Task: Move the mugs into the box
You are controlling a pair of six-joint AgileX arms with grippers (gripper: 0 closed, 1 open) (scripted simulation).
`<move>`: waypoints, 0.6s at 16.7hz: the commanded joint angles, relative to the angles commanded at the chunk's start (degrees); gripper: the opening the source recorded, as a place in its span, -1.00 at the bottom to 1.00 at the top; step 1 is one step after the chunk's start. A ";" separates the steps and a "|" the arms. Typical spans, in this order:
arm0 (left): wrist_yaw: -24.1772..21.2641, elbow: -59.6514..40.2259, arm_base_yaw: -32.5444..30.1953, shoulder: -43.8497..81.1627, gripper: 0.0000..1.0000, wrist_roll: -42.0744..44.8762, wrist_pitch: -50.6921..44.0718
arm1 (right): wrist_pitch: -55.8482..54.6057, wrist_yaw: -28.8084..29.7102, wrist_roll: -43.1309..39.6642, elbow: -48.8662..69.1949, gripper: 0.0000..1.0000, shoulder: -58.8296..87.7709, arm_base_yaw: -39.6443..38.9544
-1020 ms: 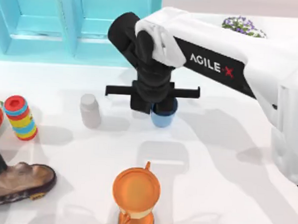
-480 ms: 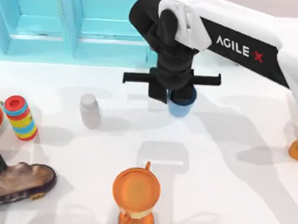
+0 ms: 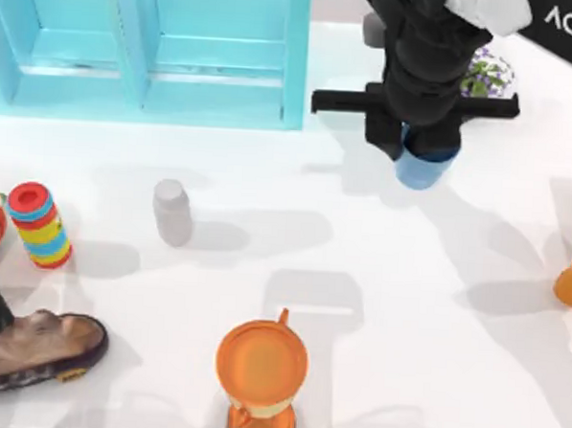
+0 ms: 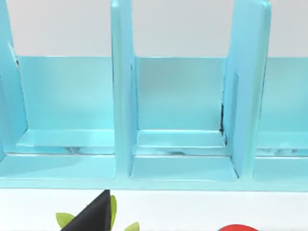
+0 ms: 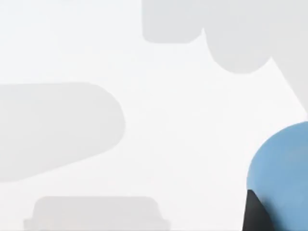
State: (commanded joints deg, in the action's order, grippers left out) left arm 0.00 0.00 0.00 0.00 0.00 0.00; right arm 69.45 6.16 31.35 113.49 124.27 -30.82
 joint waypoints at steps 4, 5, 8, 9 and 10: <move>0.00 0.00 0.00 0.00 1.00 0.00 0.00 | 0.07 0.07 -0.50 -0.12 -1.00 -0.20 0.31; 0.00 0.00 0.00 0.00 1.00 0.00 0.00 | 0.32 -0.05 -1.52 -0.71 -1.00 -0.83 1.33; 0.00 0.00 0.00 0.00 1.00 0.00 0.00 | 1.32 -0.61 -7.30 -3.80 -1.00 -3.93 7.19; 0.00 0.00 0.00 0.00 1.00 0.00 0.00 | 1.70 -0.84 -10.05 -5.02 -1.00 -5.11 9.99; 0.00 0.00 0.00 0.00 1.00 0.00 0.00 | 2.06 -1.11 -13.01 -6.11 -1.00 -6.28 13.03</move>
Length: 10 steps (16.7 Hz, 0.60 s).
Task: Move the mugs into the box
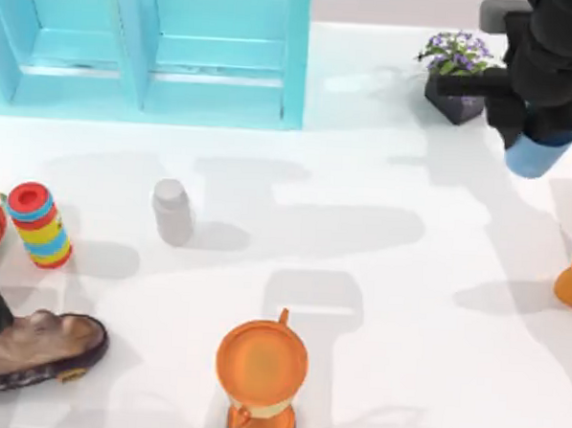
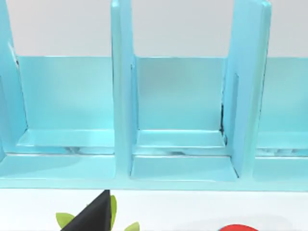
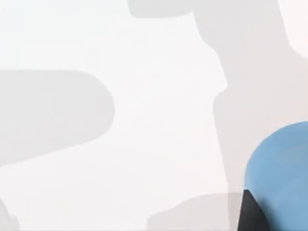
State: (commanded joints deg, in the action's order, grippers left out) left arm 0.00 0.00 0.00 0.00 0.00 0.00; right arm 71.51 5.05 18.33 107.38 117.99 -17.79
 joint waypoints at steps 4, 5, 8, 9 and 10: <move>0.00 0.00 0.00 0.00 1.00 0.00 0.00 | 1.32 -1.35 -9.41 -3.99 -1.00 -4.01 9.64; 0.00 0.00 0.00 0.00 1.00 0.00 0.00 | 1.69 -1.69 -11.28 -5.05 -1.00 -5.01 11.35; 0.00 0.00 0.00 0.00 1.00 0.00 0.00 | 2.77 -2.31 -17.51 -8.17 -1.00 -8.10 17.47; 0.00 0.00 0.00 0.00 1.00 0.00 0.00 | 3.04 -2.44 -20.36 -8.92 -1.00 -8.98 20.28; 0.00 0.00 0.00 0.00 1.00 0.00 0.00 | 3.29 -2.60 -23.58 -9.81 -1.00 -9.95 23.44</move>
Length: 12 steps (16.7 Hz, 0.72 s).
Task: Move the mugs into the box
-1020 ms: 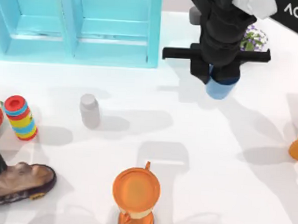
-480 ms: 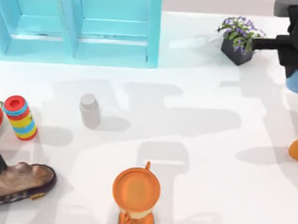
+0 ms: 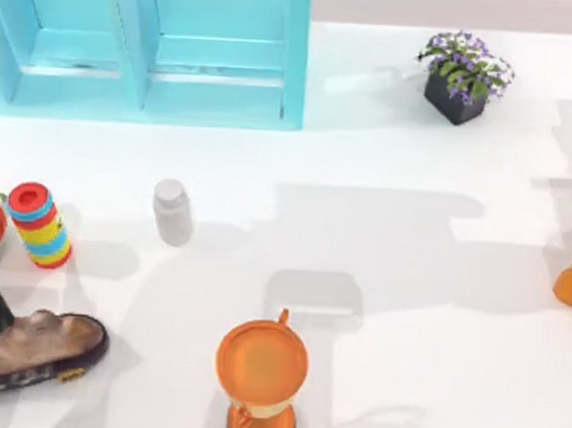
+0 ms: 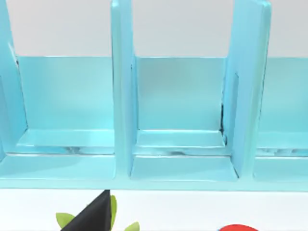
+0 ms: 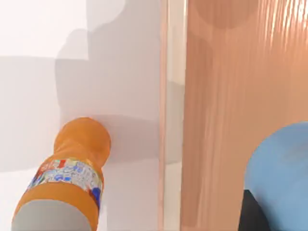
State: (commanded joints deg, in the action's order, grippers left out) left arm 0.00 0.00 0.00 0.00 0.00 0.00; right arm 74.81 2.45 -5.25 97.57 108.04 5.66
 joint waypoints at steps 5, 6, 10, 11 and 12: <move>0.00 0.00 0.00 0.00 1.00 0.00 0.00 | 1.70 -1.37 -12.38 -6.47 -1.00 -6.58 12.55; 0.00 0.00 0.00 0.00 1.00 0.00 0.00 | 2.04 -1.64 -13.48 -7.13 -1.00 -7.28 13.67; 0.00 0.00 0.00 0.00 1.00 0.00 0.00 | 2.22 -1.78 -14.04 -7.45 -1.00 -7.62 14.24; 0.00 0.00 0.00 0.00 1.00 0.00 0.00 | 2.10 -1.66 -13.94 -7.27 -1.00 -7.35 14.01; 0.00 0.00 0.00 0.00 1.00 0.00 0.00 | 1.97 -1.66 -13.93 -7.39 -1.00 -7.34 14.00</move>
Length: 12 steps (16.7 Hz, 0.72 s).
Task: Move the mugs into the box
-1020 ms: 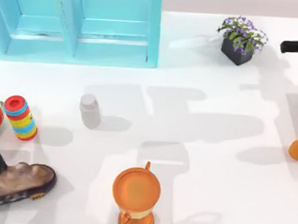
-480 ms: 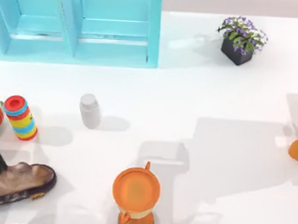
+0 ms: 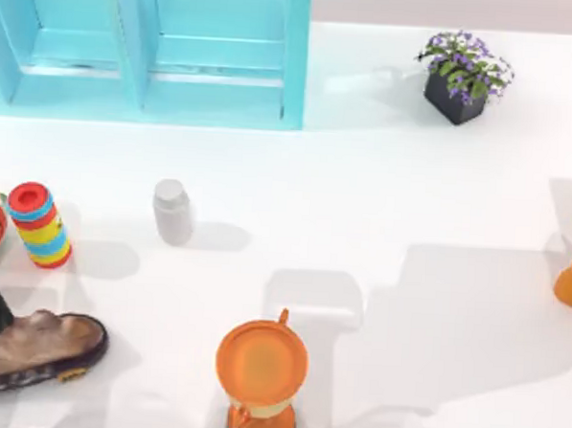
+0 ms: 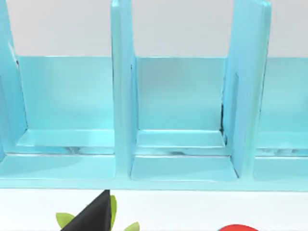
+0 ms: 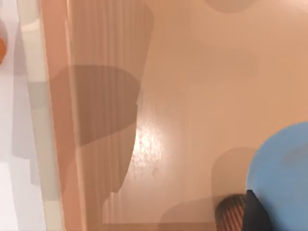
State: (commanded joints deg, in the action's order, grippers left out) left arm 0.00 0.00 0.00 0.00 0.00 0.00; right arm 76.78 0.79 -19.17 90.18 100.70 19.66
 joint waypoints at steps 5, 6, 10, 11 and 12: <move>0.00 0.00 0.00 0.00 1.00 0.00 0.00 | -5.10 -0.08 -0.51 -4.55 -1.00 0.41 0.54; 0.00 0.00 0.00 0.00 1.00 0.00 0.00 | -6.15 -0.09 -0.59 -5.43 -1.00 0.51 0.67; 0.00 0.00 0.00 0.00 1.00 0.00 0.00 | -10.16 -0.11 -1.02 -8.97 -1.00 0.99 1.12; 0.00 0.00 0.00 0.00 1.00 0.00 0.00 | -11.49 -0.13 -1.13 -10.11 -1.00 1.09 1.24; 0.00 0.00 0.00 0.00 1.00 0.00 0.00 | -12.78 -0.16 -1.22 -11.26 -1.00 1.29 1.36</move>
State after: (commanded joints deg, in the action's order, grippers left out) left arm 0.00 0.00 0.00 0.00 0.00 0.00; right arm 64.00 0.63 -20.40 78.92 101.98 21.02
